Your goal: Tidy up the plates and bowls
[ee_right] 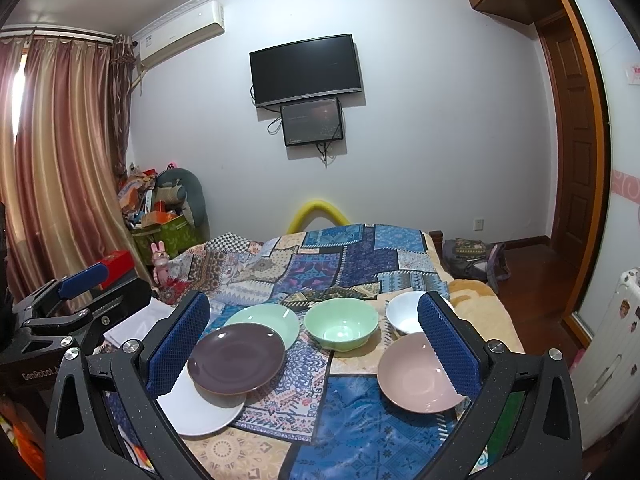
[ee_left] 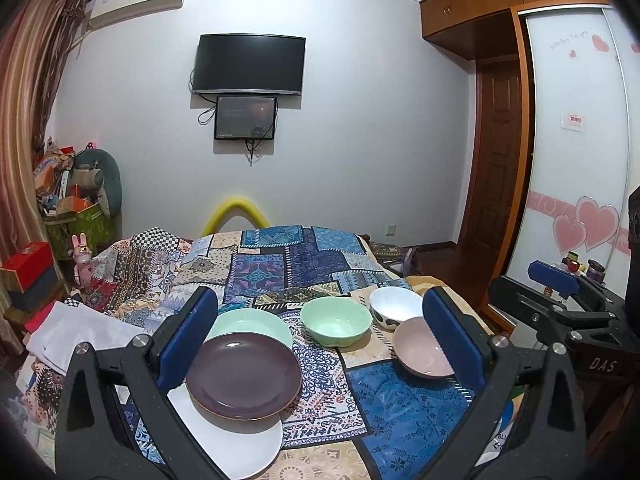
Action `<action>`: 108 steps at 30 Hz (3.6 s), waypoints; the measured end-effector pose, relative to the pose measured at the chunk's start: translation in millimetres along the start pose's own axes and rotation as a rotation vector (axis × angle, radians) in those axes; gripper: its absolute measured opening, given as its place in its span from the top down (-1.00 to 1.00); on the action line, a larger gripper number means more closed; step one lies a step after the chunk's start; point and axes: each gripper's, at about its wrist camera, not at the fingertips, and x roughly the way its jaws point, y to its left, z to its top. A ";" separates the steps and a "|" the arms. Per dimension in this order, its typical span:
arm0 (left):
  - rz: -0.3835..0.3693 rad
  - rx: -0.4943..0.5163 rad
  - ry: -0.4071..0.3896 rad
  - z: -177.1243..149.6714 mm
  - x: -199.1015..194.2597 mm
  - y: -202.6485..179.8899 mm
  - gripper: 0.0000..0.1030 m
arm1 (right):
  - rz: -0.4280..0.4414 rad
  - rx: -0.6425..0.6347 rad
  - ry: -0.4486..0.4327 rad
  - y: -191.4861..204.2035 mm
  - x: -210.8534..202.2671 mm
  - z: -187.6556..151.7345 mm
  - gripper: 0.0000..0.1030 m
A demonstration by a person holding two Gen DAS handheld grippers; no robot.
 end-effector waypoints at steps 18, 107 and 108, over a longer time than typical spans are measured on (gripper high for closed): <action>0.027 -0.013 0.039 -9.5 22.3 35.4 -1.00 | 0.011 0.008 0.089 8.8 38.1 -12.4 -1.00; -0.070 -0.137 0.650 -132.8 216.7 190.3 0.44 | 0.134 0.112 0.594 26.6 212.4 -105.8 0.57; -0.073 -0.139 0.646 -130.7 213.8 188.2 0.44 | 0.132 0.110 0.588 26.5 207.7 -104.0 0.57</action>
